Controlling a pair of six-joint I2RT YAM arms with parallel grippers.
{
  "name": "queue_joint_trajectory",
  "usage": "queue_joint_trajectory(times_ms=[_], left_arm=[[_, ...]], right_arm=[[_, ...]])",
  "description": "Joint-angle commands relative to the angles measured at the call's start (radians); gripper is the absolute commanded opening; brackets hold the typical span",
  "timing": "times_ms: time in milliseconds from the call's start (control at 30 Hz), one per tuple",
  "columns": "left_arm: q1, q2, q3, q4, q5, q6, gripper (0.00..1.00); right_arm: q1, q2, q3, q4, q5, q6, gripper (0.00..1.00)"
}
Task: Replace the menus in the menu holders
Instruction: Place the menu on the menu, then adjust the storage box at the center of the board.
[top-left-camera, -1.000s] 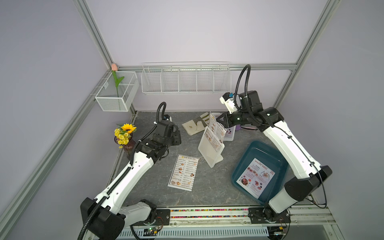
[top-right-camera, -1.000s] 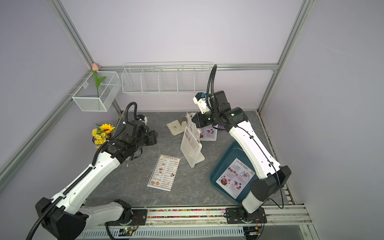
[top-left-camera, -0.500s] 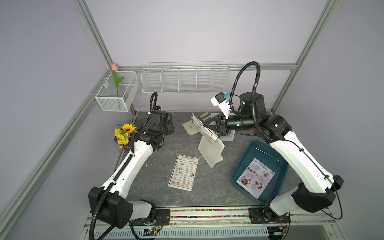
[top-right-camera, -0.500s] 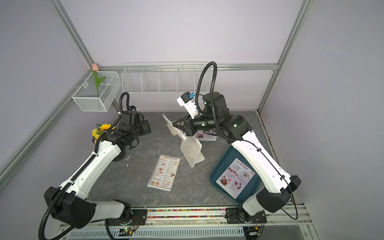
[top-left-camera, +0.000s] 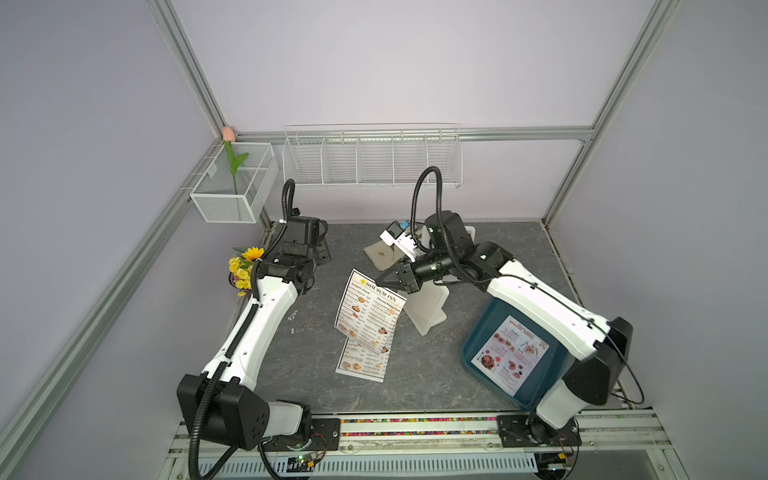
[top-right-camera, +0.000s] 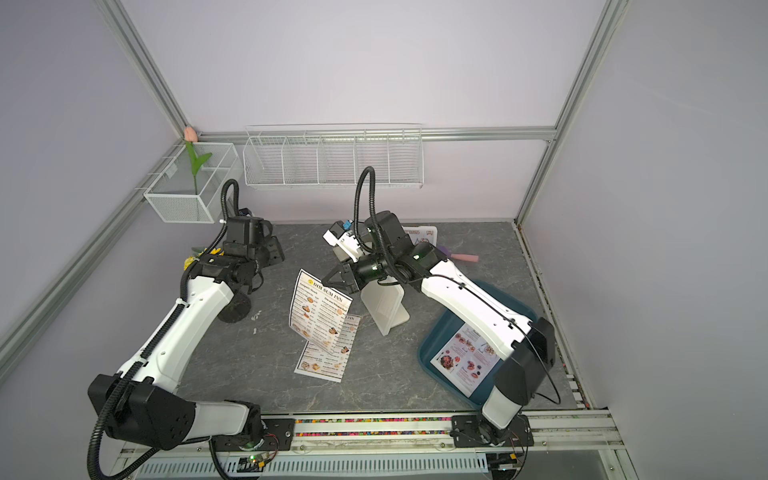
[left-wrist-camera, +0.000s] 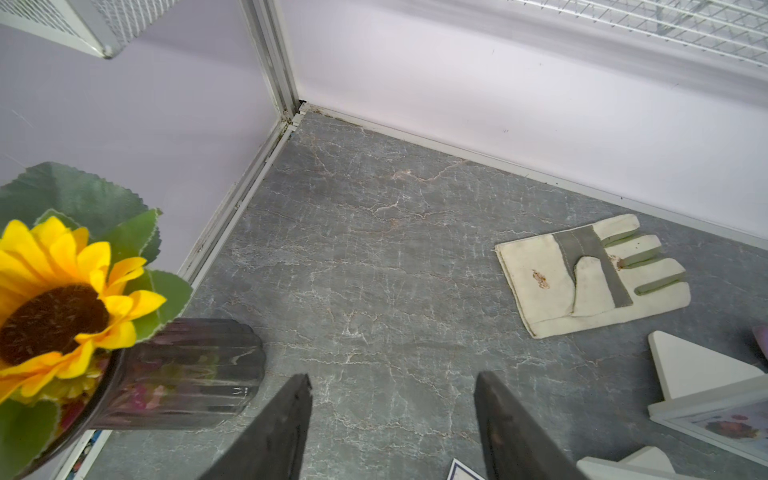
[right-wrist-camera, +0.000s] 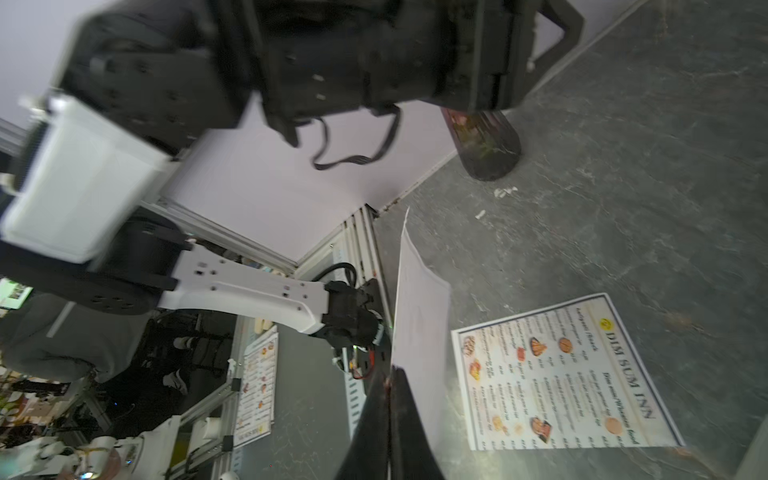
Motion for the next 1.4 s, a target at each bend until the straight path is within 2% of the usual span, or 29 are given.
queue_joint_trajectory(times_ms=[0,167,300,333,367,433,467,600,700,833,933,1033,1133,1233,1300,1367], left_arm=[[0.007,-0.002,0.026,-0.026,-0.031,0.009,0.65],[0.007,-0.018,0.023,-0.038,-0.035,0.016,0.65],[0.007,-0.044,0.009,-0.045,-0.047,0.028,0.65],[0.007,-0.049,0.008,-0.048,-0.048,0.029,0.65],[0.007,-0.054,0.006,-0.051,-0.052,0.030,0.65],[0.007,-0.061,0.001,-0.058,-0.051,0.032,0.65],[0.007,-0.065,-0.001,-0.063,-0.044,0.033,0.65],[0.007,-0.093,-0.043,-0.087,0.041,0.046,0.65],[-0.004,-0.139,-0.100,-0.114,0.114,0.035,0.65],[-0.087,-0.221,-0.193,-0.136,0.144,0.022,0.65],[-0.163,-0.256,-0.242,-0.153,0.162,0.000,0.65],[-0.233,-0.290,-0.290,-0.144,0.182,-0.028,0.65],[-0.317,-0.311,-0.334,-0.123,0.204,-0.057,0.66],[-0.415,-0.299,-0.363,-0.100,0.212,-0.088,0.66],[-0.478,-0.283,-0.376,-0.077,0.211,-0.110,0.66],[-0.541,-0.258,-0.378,-0.062,0.210,-0.132,0.66]], right_arm=[[-0.001,0.143,0.045,-0.096,0.030,-0.169,0.07],[0.032,0.356,0.152,-0.121,0.154,-0.329,0.07],[0.056,0.466,0.224,-0.094,0.292,-0.373,0.08],[0.058,0.486,0.238,-0.084,0.325,-0.368,0.14],[0.060,0.502,0.257,-0.085,0.363,-0.358,0.26],[0.061,0.502,0.281,-0.103,0.423,-0.343,0.40],[0.059,0.477,0.272,-0.098,0.438,-0.332,0.46],[0.049,0.277,0.151,-0.062,0.420,-0.283,0.57],[0.042,0.102,0.057,-0.127,0.404,-0.206,0.64],[0.012,-0.157,-0.163,-0.205,0.420,-0.042,0.70],[-0.075,-0.358,-0.364,-0.236,0.447,0.074,0.73],[-0.221,-0.488,-0.488,-0.327,0.474,0.092,0.74],[-0.374,-0.523,-0.551,-0.394,0.538,0.071,0.75],[-0.492,-0.483,-0.616,-0.373,0.593,0.090,0.77],[-0.535,-0.457,-0.671,-0.296,0.571,0.121,0.78],[-0.543,-0.435,-0.717,-0.218,0.599,0.169,0.79]])
